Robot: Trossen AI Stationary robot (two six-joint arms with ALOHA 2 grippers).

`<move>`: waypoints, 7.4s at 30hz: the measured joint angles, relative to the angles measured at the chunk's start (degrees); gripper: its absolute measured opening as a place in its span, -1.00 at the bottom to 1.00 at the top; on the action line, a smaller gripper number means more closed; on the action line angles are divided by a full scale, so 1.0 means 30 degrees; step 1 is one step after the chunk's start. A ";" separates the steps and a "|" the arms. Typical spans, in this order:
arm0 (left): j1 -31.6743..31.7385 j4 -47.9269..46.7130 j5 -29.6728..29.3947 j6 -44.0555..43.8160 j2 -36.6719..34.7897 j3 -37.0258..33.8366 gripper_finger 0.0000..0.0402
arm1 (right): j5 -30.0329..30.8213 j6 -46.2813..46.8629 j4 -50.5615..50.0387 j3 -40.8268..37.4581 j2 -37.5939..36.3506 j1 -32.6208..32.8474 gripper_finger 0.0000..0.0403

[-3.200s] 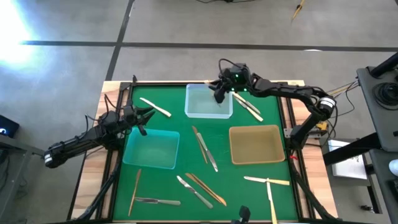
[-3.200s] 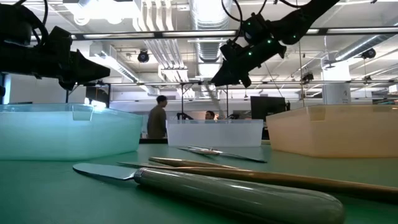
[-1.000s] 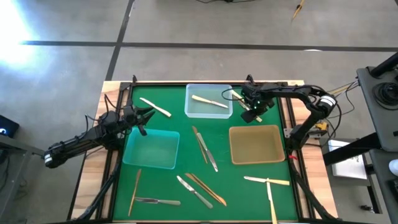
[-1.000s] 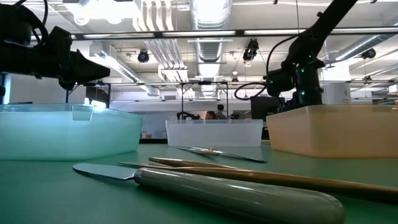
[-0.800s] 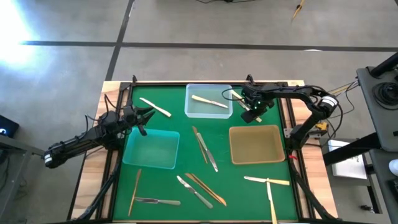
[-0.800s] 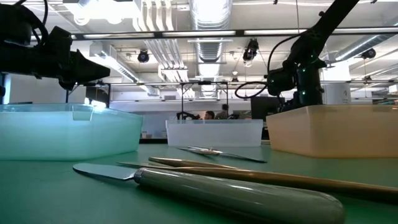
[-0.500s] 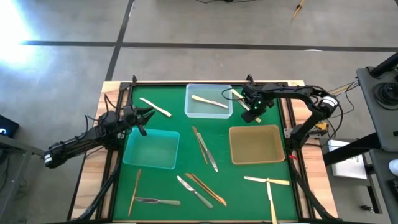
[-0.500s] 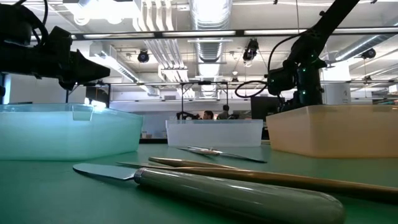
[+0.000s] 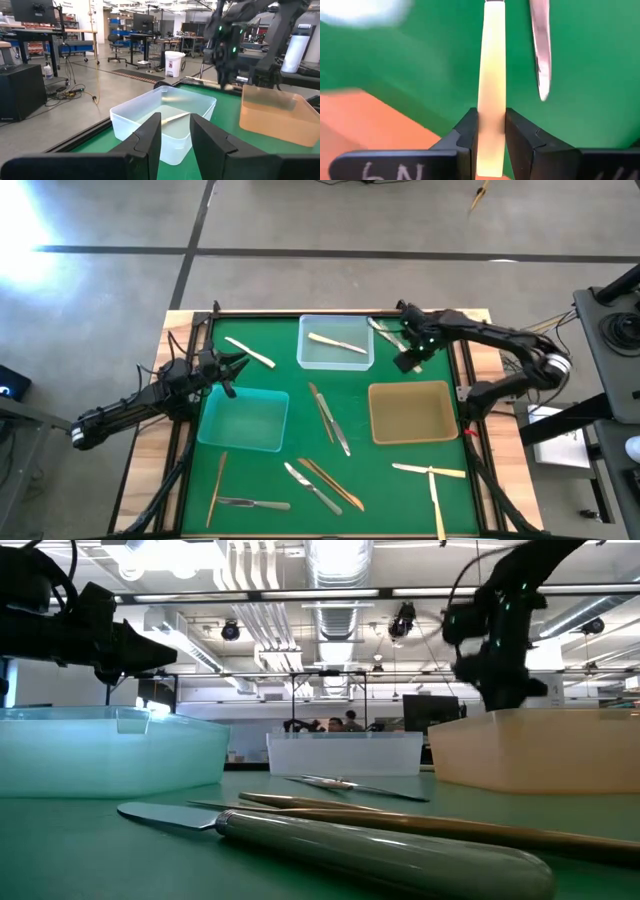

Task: Sort silverware by color (type)
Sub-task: Put the yellow knife into the transparent bin, then put the gray knife into the orange bin

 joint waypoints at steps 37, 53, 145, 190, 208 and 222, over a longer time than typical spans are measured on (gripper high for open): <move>0.0002 0.0000 -0.0003 0.0000 0.0005 0.0005 -0.57 | -0.6034 -0.4777 1.4884 0.3054 0.6666 0.2269 -0.70; 0.0000 -0.0003 0.0002 0.0000 0.0003 0.0006 -0.57 | -0.3048 -0.6488 0.4429 1.0496 1.0349 0.2327 -0.30; 0.0005 0.0000 0.0002 0.0002 0.0000 0.0000 -0.57 | 0.3206 1.1034 0.3072 1.6838 1.7592 1.3165 -0.32; 0.0000 0.0000 0.0002 -0.0002 0.0001 0.0000 -0.57 | 0.3863 1.1187 0.3699 1.6300 1.9073 1.2787 -0.93; 0.0000 0.0000 0.0002 -0.0002 0.0001 0.0000 -0.57 | 0.2968 1.0661 0.3333 1.6255 1.8142 1.2349 -0.96; 0.0007 -0.0013 0.0002 -0.0005 -0.0002 0.0000 -0.57 | 0.2968 1.0361 0.3545 1.6283 1.8937 1.2276 -0.75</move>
